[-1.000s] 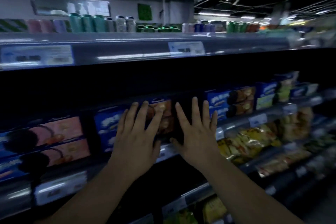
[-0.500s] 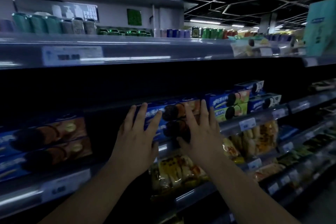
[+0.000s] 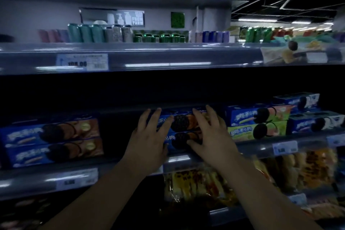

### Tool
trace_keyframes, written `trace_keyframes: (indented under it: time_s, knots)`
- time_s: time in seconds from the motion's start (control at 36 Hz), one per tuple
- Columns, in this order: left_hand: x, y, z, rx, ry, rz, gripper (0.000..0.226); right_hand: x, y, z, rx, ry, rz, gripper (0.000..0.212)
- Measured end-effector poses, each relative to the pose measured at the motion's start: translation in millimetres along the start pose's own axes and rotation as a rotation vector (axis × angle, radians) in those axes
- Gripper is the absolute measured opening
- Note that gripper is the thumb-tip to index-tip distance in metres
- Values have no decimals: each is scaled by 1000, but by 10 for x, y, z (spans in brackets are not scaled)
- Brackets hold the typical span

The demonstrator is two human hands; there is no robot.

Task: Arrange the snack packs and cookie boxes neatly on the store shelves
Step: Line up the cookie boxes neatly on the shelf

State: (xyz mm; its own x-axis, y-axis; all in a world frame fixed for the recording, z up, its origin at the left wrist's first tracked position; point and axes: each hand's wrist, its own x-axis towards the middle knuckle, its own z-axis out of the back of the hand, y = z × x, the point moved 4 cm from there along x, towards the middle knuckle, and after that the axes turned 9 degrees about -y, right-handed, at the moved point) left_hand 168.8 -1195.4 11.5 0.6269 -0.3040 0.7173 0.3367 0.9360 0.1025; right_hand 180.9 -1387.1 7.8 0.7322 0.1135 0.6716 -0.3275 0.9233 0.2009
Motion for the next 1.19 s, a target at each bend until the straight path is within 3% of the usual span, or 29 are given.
trace_keyframes:
  time_s: [0.39,0.53,0.72,0.94,1.19]
  knots:
    - [-375,566,274,173,5,134,84,21,699,-294,119,44,132,93]
    - [-456,660,343,281,-33,106,82,2,884,-350,97,43,120,97]
    - [-506,671,322,251,-26,73,83,-49,959,-409,4,59,156,108]
    - [-1052,507,262,163,-12,88,77,-503,1020,-412,53,-63,230,99]
    - [-1654,405,99,19,89,150,77,-1180,1262,-916,83,85,301,94]
